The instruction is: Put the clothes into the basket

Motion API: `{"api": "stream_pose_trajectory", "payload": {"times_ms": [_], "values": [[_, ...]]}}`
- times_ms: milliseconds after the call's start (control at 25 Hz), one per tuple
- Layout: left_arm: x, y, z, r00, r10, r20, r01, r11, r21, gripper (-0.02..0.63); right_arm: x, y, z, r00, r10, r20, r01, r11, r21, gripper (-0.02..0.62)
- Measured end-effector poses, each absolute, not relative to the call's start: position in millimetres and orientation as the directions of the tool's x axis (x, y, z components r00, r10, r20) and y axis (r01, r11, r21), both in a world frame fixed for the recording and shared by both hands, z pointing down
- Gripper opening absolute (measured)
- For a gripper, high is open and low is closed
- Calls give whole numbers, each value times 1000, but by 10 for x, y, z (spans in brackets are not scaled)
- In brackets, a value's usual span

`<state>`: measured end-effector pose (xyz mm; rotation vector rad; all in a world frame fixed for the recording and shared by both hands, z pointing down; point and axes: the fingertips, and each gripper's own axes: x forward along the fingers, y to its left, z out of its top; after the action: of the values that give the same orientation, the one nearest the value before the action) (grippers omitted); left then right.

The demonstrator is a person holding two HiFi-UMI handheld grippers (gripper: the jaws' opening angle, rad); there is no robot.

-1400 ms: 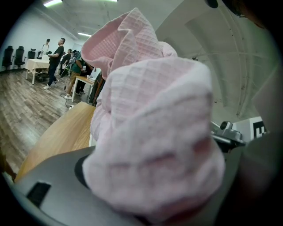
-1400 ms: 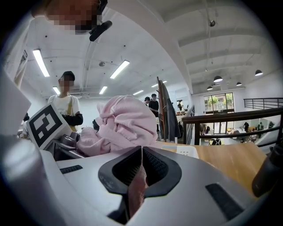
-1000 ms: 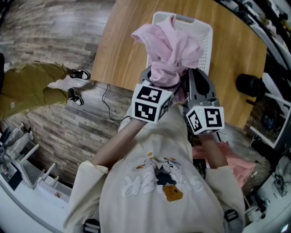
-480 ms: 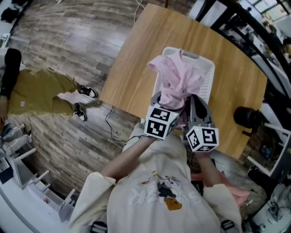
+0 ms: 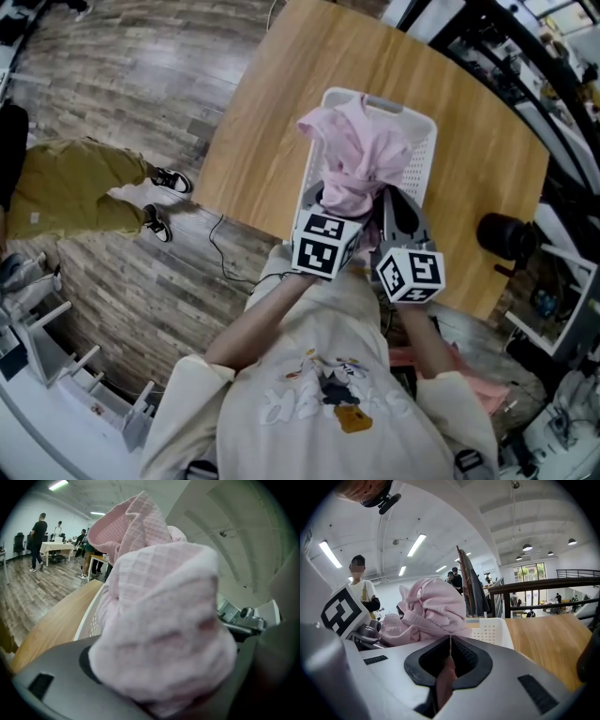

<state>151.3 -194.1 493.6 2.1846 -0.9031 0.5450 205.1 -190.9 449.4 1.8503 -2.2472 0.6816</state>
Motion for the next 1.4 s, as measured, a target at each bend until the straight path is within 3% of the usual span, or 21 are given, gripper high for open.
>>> {"api": "stream_pose_trajectory", "payload": {"times_ms": [1400], "values": [[1670,-2127,5643,583,-387,714,-798,-435,417,367,2278,-2222,5267,-178,-824,537,-954,10,-301,25]]}}
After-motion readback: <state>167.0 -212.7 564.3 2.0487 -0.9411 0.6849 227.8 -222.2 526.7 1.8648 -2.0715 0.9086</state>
